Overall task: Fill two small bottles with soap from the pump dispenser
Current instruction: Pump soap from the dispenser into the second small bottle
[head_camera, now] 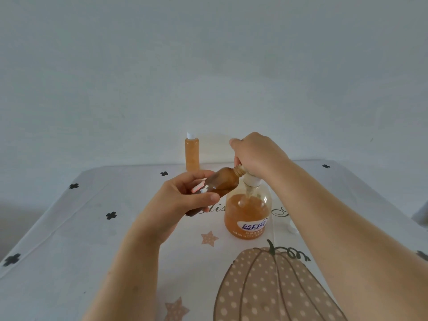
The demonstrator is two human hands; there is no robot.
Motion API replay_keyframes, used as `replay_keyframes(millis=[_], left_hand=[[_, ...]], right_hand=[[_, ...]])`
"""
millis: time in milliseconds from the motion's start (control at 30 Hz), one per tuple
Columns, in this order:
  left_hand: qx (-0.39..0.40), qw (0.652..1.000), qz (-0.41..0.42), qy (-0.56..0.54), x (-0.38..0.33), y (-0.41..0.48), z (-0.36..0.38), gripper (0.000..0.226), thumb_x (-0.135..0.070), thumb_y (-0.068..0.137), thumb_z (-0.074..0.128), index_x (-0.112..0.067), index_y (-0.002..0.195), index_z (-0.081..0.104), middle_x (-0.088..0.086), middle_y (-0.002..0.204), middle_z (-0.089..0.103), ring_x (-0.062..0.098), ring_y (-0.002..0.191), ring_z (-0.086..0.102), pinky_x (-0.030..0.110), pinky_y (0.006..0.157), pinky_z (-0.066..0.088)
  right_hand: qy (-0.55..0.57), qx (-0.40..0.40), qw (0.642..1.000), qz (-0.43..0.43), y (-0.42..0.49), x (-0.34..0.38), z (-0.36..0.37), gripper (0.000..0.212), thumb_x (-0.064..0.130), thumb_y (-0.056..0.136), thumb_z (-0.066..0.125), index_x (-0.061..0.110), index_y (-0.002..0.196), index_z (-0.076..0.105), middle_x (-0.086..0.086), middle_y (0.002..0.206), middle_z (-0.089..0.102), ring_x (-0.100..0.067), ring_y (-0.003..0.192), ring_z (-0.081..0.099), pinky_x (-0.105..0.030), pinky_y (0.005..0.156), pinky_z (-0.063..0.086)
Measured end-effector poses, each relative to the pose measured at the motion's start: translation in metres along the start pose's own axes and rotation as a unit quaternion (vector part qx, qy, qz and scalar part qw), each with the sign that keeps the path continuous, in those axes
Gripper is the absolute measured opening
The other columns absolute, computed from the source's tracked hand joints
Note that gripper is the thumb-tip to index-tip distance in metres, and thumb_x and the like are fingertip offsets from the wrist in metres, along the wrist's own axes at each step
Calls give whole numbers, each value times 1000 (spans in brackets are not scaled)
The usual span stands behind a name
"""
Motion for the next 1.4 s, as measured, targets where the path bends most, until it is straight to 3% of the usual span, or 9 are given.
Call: replay_keyframes(millis=[233, 367, 567, 833, 1000, 1267, 1400], left_hand=[[-10, 999, 34, -13, -4, -1, 5, 47, -31, 55, 86, -33, 102, 78, 1, 82, 69, 19, 68, 58, 41, 72, 41], [-14, 999, 38, -7, -4, -2, 6, 48, -34, 54, 86, -35, 101, 78, -1, 81, 70, 16, 67, 60, 34, 69, 45], [-14, 999, 34, -6, -3, -1, 4, 47, -33, 55, 87, -36, 101, 78, 3, 85, 70, 18, 69, 60, 40, 74, 45], [-4, 1000, 4, 25, 1, 2, -1, 36, -23, 63, 85, -30, 97, 77, 9, 84, 67, 20, 68, 59, 41, 73, 40], [2, 1000, -2, 19, 1, 2, -2, 32, -18, 66, 82, -30, 95, 77, 9, 83, 66, 18, 66, 59, 31, 63, 41], [-8, 1000, 14, 5, -2, -1, 2, 35, -20, 63, 84, -31, 96, 78, 5, 80, 67, 19, 68, 58, 34, 67, 42], [-5, 999, 34, 1, -5, -2, 5, 41, -32, 58, 85, -30, 99, 78, 3, 82, 69, 18, 69, 59, 34, 69, 45]], right_hand=[[-16, 19, 1000, 4, -8, 13, -20, 40, 35, 98, 43, 8, 100, 72, -6, 75, 64, -25, 64, 58, -39, 85, 55], [-10, 11, 1000, 1, -11, 11, -19, 44, 37, 98, 40, 8, 98, 73, -6, 73, 65, -24, 62, 58, -35, 75, 52], [-22, -26, 999, -18, -9, 8, -17, 43, 34, 97, 38, 9, 92, 72, -6, 78, 68, -23, 66, 59, -30, 62, 43], [-17, -40, 999, -25, -1, 0, -1, 44, 32, 98, 37, 7, 89, 72, -8, 82, 69, -24, 68, 58, -32, 65, 44], [-14, -46, 999, -22, 0, -1, 0, 45, 33, 97, 36, 8, 87, 72, -8, 78, 67, -25, 69, 59, -32, 64, 45], [2, -53, 998, -20, -5, 4, -7, 44, 33, 97, 36, 8, 90, 71, -8, 84, 71, -23, 67, 59, -30, 62, 44], [-32, -42, 998, -23, -7, 10, -19, 47, 39, 99, 36, 10, 92, 72, -6, 83, 71, -23, 70, 62, -30, 62, 43]])
Point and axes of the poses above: each hand's wrist, its own y-axis towards the middle knuckle, its own z-axis out of the palm, x = y × z, the point moved 3 cm from there along y, towards the middle knuckle
